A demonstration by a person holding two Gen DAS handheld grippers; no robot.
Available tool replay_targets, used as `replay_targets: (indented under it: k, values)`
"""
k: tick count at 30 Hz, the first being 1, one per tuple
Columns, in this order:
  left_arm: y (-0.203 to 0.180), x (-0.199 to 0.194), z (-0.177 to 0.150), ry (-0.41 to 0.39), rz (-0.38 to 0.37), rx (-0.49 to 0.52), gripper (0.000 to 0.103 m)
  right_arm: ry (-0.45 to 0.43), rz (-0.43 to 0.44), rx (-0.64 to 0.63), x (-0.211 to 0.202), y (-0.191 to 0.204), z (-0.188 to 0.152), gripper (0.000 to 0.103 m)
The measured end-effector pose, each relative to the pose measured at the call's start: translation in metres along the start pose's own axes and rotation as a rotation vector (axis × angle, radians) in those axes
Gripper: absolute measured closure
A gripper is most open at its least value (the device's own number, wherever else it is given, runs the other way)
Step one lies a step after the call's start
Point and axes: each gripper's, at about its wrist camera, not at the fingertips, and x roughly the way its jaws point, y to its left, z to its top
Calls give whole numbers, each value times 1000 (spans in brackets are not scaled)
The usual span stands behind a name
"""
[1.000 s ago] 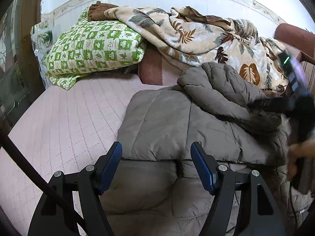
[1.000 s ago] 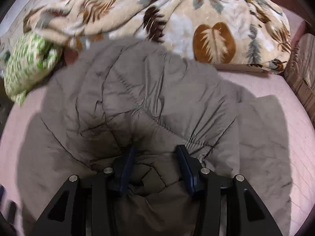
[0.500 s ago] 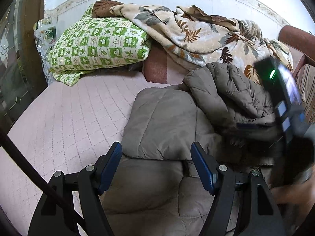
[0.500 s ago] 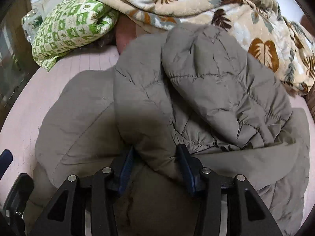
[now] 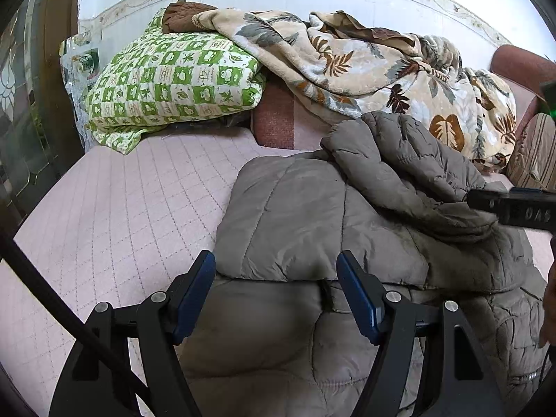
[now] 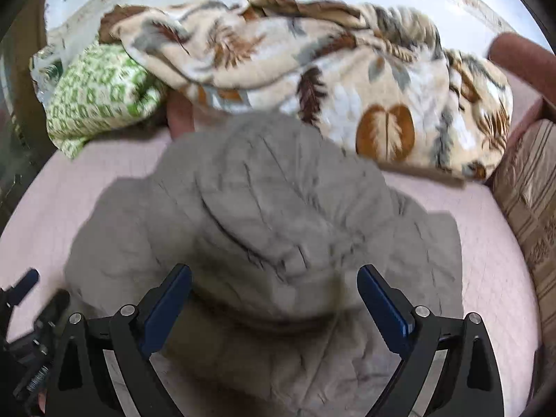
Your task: Fold large clothes
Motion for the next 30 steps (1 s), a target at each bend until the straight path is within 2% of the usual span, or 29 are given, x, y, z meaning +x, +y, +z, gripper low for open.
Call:
replay_targets:
  k: [3,6,8,12,14,17,21,23,24,26,27,28,30]
  values:
    - [-1,2,-1,-7,3,11,32,-4,-51,-3,3,-2,3,5]
    - [-3,3,-1,-7,2,17,32,-47,18,45,-5,-9,5,5]
    - [-3,3,-1,-7,1,16,32,-69,13,71,-9,-9,12,5]
    - [-3,3,-1,-7,2,18,32,-151,-39,-9,-21,1,19,12]
    - [-3,3,-1,-9,3,21,32,-140,-32,-41,-18,6,20,15]
    - [-4,4,-1,-10,3,26,32,-58,87,-45,-2,11,20,21]
    - [-5,5,-1,-2,4,28,32,10,73,-10,22,12,14,25]
    - [-6,6,-2,5,0,31,32,67,40,19,41,10,6,32]
    - [-8,7,-2,11,0,36,31,129,34,19,58,11,-1,33]
    - [-10,8,-3,20,2,46,32,177,16,14,73,12,-9,33]
    - [-12,6,-3,22,0,52,32,175,18,8,72,13,-9,38]
    - [-13,4,-3,20,-3,57,32,166,24,7,66,13,-7,52]
    - [-14,-4,-2,7,-8,66,32,114,87,25,38,11,-4,60]
